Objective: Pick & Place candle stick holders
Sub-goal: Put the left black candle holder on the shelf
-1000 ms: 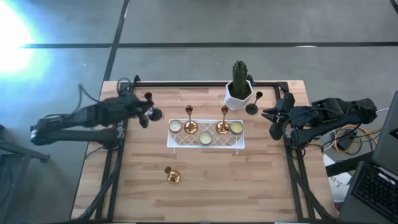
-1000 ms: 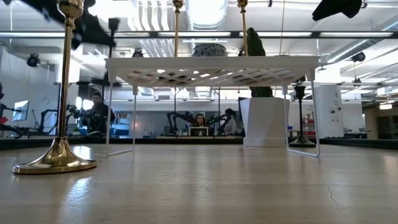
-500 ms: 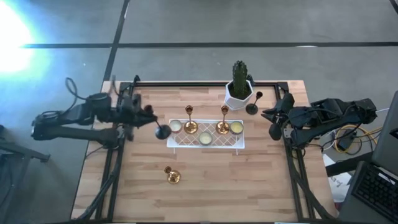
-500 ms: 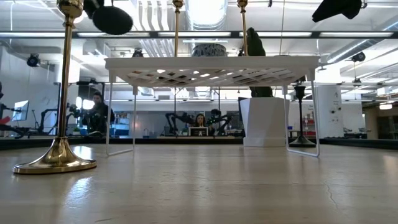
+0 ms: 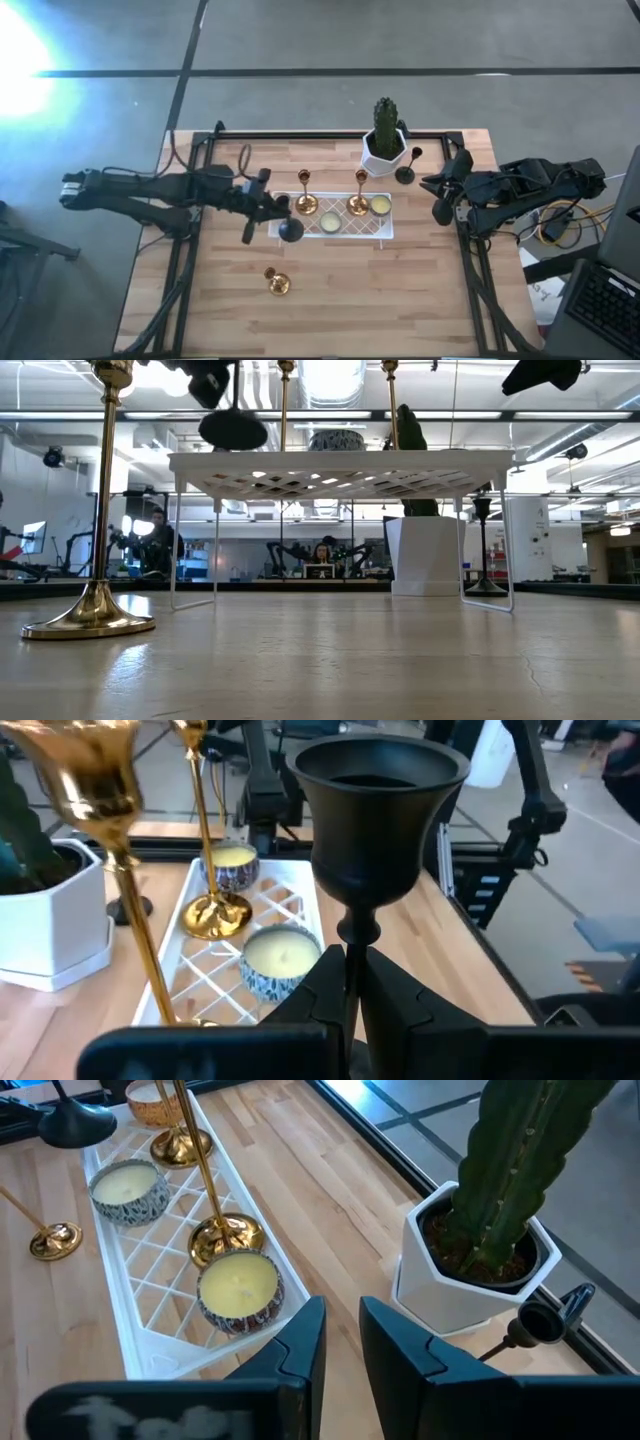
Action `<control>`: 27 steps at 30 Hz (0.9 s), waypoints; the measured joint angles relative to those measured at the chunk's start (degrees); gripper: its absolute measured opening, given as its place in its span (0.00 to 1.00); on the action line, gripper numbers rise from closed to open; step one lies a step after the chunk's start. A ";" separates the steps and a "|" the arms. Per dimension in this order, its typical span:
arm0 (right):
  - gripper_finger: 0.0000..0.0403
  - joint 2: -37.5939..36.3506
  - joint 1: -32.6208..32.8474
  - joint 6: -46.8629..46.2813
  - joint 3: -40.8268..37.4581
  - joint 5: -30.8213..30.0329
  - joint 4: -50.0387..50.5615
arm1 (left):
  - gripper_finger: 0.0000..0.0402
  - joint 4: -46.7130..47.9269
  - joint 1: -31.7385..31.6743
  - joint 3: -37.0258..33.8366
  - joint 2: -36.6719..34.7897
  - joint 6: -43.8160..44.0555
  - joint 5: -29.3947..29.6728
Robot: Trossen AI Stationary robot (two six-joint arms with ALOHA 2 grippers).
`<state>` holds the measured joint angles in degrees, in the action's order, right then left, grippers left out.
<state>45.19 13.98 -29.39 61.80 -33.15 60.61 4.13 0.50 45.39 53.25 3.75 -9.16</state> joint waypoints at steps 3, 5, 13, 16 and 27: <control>0.14 0.00 0.00 -0.02 0.00 0.00 -0.01 | 0.05 -0.91 -0.01 0.32 0.65 -1.30 -0.29; 0.13 0.00 0.00 0.00 0.00 0.00 -0.01 | 0.05 -1.12 -0.03 0.45 1.32 -2.30 -0.10; 0.13 0.00 0.00 -0.02 0.00 0.00 -0.01 | 0.05 -0.62 -1.10 0.32 4.36 -3.96 0.59; 0.13 0.00 0.02 -0.02 0.00 0.00 -0.01 | 0.05 -0.71 -1.72 0.32 5.24 -4.12 0.71; 0.13 0.00 0.00 -0.04 0.00 0.02 0.00 | 0.05 1.52 -2.33 0.32 3.64 -5.61 2.49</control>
<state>45.19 13.98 -29.43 61.80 -33.12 60.61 5.65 -1.83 45.71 56.88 -1.86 -6.67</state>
